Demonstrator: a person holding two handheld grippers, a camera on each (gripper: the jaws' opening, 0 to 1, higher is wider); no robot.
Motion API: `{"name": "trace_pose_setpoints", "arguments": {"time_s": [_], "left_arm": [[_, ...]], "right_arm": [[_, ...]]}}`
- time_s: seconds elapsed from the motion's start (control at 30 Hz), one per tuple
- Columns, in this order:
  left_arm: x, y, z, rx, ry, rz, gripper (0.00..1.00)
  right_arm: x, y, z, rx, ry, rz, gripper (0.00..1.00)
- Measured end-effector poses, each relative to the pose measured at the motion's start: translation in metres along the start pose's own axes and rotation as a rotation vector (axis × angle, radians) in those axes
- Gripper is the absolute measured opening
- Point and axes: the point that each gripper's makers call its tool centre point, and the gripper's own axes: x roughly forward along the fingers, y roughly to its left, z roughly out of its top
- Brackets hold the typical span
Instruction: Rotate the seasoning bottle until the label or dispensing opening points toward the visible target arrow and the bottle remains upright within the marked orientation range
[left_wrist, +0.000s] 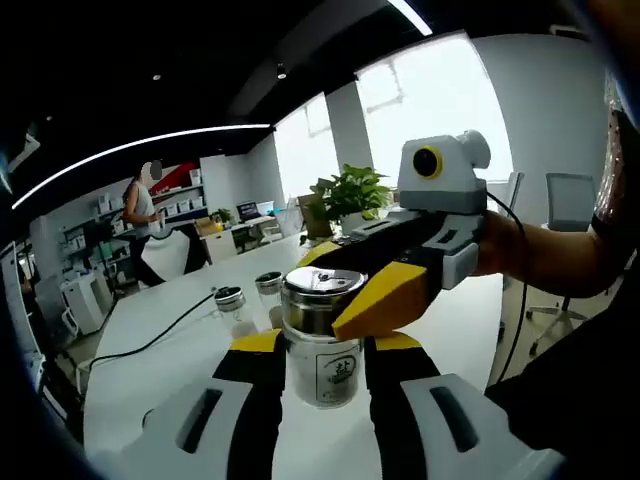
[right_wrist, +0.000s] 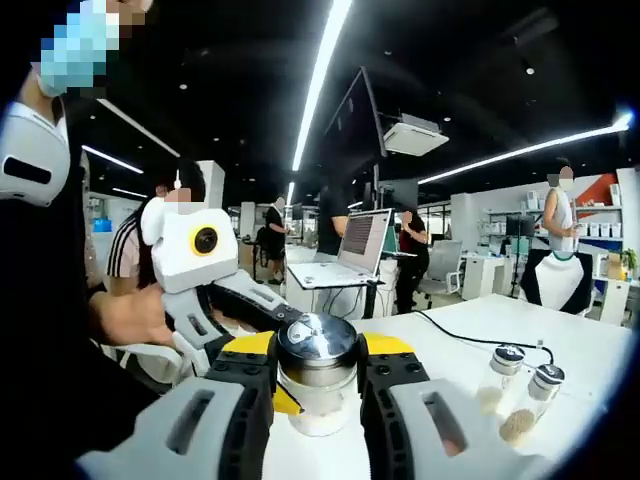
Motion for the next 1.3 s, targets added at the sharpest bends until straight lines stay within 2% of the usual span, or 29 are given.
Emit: {"name": "trace_pose_setpoints", "arguments": {"time_s": [0.1, 0.17, 0.27, 0.37, 0.47, 0.63, 0.73, 0.83, 0.87, 0.93, 1.07, 1.13, 1.3], "left_arm": [[0.002, 0.009, -0.005, -0.027, 0.021, 0.093, 0.32], [0.003, 0.016, -0.009, -0.021, 0.039, 0.157, 0.32], [0.004, 0.019, -0.014, -0.018, 0.060, 0.203, 0.32], [0.003, 0.023, -0.018, -0.012, 0.071, 0.225, 0.32], [0.001, 0.028, -0.023, -0.019, 0.074, 0.230, 0.32], [-0.004, 0.034, -0.034, -0.052, 0.063, 0.216, 0.32], [-0.005, 0.040, -0.046, -0.134, 0.057, 0.183, 0.32], [-0.008, 0.048, -0.058, -0.191, 0.054, 0.186, 0.33], [-0.011, 0.054, -0.066, -0.238, 0.061, 0.202, 0.32], [-0.021, 0.065, -0.080, -0.231, 0.098, 0.252, 0.34], [-0.038, 0.077, -0.095, -0.283, 0.095, 0.300, 0.39], [-0.047, 0.080, -0.099, -0.297, 0.093, 0.316, 0.40], [-0.060, 0.085, -0.102, -0.307, 0.086, 0.338, 0.41]], "right_arm": [[0.005, -0.006, -0.005, -0.002, 0.022, -0.063, 0.29], [0.011, -0.012, -0.007, 0.035, 0.010, -0.128, 0.29], [0.018, -0.017, -0.011, 0.088, -0.008, -0.204, 0.29], [0.023, -0.020, -0.013, 0.119, -0.018, -0.225, 0.30], [0.028, -0.021, -0.016, 0.131, -0.015, -0.215, 0.29], [0.037, -0.023, -0.025, 0.159, 0.007, -0.153, 0.29], [0.049, -0.022, -0.035, 0.143, 0.044, -0.105, 0.29], [0.063, -0.023, -0.045, 0.163, 0.061, -0.065, 0.29], [0.067, -0.024, -0.048, 0.176, 0.064, -0.055, 0.29], [0.080, -0.030, -0.057, 0.187, 0.069, -0.053, 0.29], [0.101, -0.048, -0.073, 0.213, 0.082, -0.074, 0.29], [0.111, -0.058, -0.084, 0.214, 0.097, -0.089, 0.29], [0.128, -0.071, -0.097, 0.188, 0.112, -0.099, 0.29]]}}
